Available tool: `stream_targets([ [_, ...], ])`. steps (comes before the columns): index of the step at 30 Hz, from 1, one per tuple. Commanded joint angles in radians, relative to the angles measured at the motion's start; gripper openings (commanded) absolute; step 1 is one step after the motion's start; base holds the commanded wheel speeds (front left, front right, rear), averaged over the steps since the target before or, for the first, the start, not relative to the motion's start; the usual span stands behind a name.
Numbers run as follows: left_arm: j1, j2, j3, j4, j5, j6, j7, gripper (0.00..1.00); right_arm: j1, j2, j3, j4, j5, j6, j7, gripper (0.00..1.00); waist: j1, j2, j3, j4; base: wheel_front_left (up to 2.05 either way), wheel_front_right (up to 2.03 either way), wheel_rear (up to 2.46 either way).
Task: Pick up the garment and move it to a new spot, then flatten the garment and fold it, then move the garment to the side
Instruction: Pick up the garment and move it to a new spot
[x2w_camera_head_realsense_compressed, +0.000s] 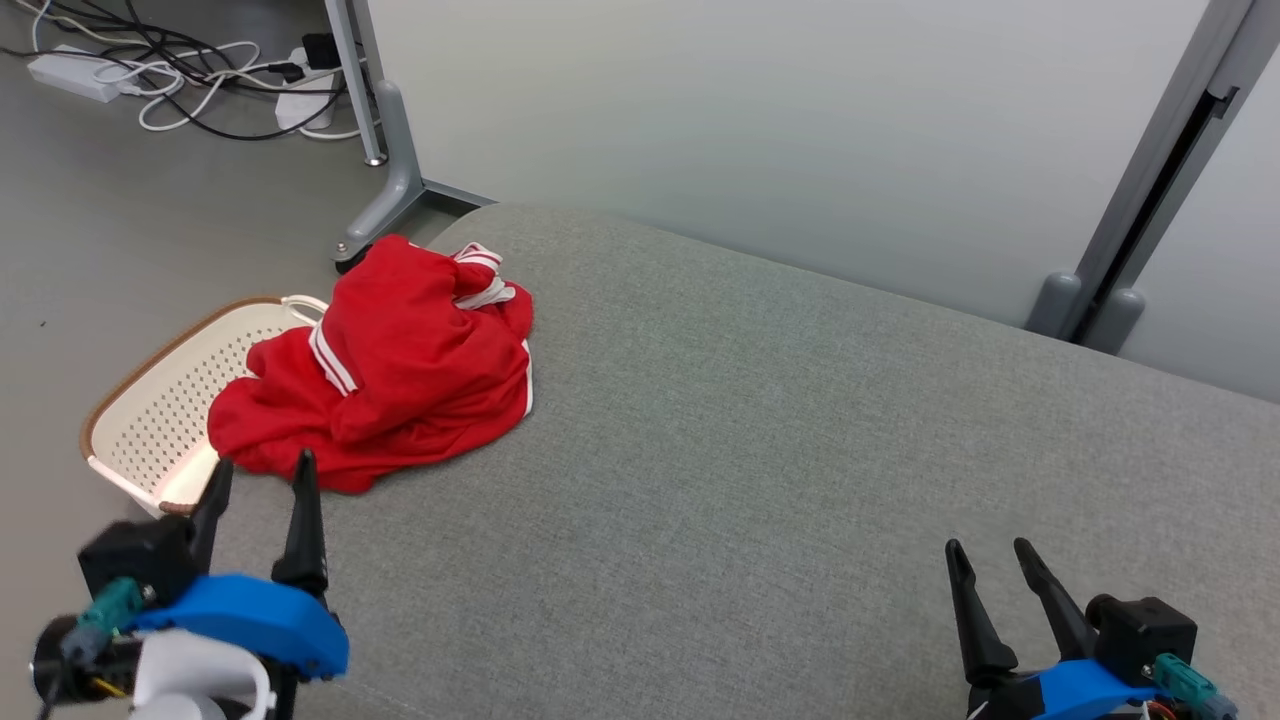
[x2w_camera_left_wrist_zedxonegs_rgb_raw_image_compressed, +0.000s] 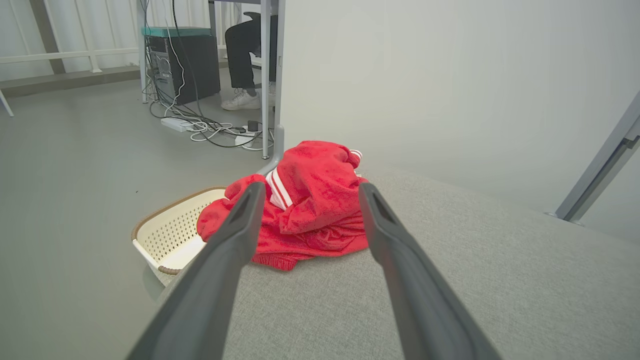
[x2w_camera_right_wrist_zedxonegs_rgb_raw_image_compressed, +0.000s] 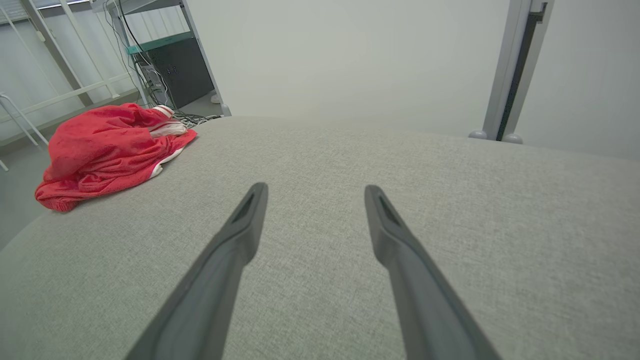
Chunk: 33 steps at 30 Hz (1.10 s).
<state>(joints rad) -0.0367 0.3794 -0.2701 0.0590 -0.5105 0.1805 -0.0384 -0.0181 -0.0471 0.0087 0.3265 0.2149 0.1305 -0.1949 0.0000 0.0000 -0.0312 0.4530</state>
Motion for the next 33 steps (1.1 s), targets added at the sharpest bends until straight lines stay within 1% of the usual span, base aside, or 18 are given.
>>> stream_targets([
  [1,-0.033,0.009,0.010,-0.007,-0.017,-0.008,0.028,1.00,-0.010,-0.006,-0.003,-0.006,-0.007,0.000,0.000,1.00,0.0000,0.0000,0.003,-0.003,0.00,0.00,0.00],
  [4,-0.129,0.041,0.045,-0.030,-0.066,-0.022,0.116,1.00,-0.016,-0.006,-0.005,-0.016,-0.012,0.000,0.002,1.00,0.0000,0.0000,0.017,-0.017,0.00,0.00,0.00],
  [5,-0.155,0.062,0.051,-0.029,-0.070,-0.027,0.151,1.00,-0.019,-0.006,-0.003,-0.021,-0.014,0.000,0.004,1.00,0.0000,0.0000,0.025,-0.024,0.00,0.00,0.00],
  [8,-0.252,0.099,0.075,-0.018,-0.113,-0.046,0.241,1.00,-0.022,-0.006,-0.001,-0.038,-0.014,0.000,0.014,1.00,0.0000,0.0000,0.046,-0.047,0.00,0.00,0.00],
  [10,-0.304,0.122,0.088,0.006,-0.150,-0.062,0.308,1.00,-0.032,-0.006,0.007,-0.050,-0.015,0.000,0.019,1.00,0.0000,0.0000,0.066,-0.065,0.00,0.00,0.00],
  [16,-0.420,0.191,0.151,0.103,-0.244,-0.077,0.453,1.00,-0.065,-0.006,0.006,-0.093,-0.037,0.000,0.037,1.00,0.0000,0.0000,0.150,-0.137,0.00,0.00,0.00],
  [22,-0.465,0.259,0.223,0.175,-0.306,-0.045,0.547,1.00,-0.096,-0.006,-0.008,-0.159,-0.074,0.000,0.069,1.00,0.0000,0.0000,0.273,-0.225,0.00,0.00,0.00],
  [28,-0.432,0.306,0.273,0.199,-0.357,-0.020,0.623,1.00,-0.119,-0.005,-0.034,-0.243,-0.106,0.000,0.105,1.00,0.0000,0.0000,0.398,-0.305,0.00,0.00,0.00],
  [30,-0.426,0.322,0.290,0.216,-0.372,-0.024,0.636,1.00,-0.124,-0.005,-0.042,-0.261,-0.113,0.000,0.112,1.00,0.0000,0.0000,0.430,-0.323,0.00,0.00,0.00],
  [33,-0.404,0.342,0.301,0.239,-0.366,-0.013,0.642,1.00,-0.130,-0.005,-0.046,-0.278,-0.115,0.000,0.114,1.00,0.0000,0.0000,0.468,-0.348,0.00,0.00,0.00],
])
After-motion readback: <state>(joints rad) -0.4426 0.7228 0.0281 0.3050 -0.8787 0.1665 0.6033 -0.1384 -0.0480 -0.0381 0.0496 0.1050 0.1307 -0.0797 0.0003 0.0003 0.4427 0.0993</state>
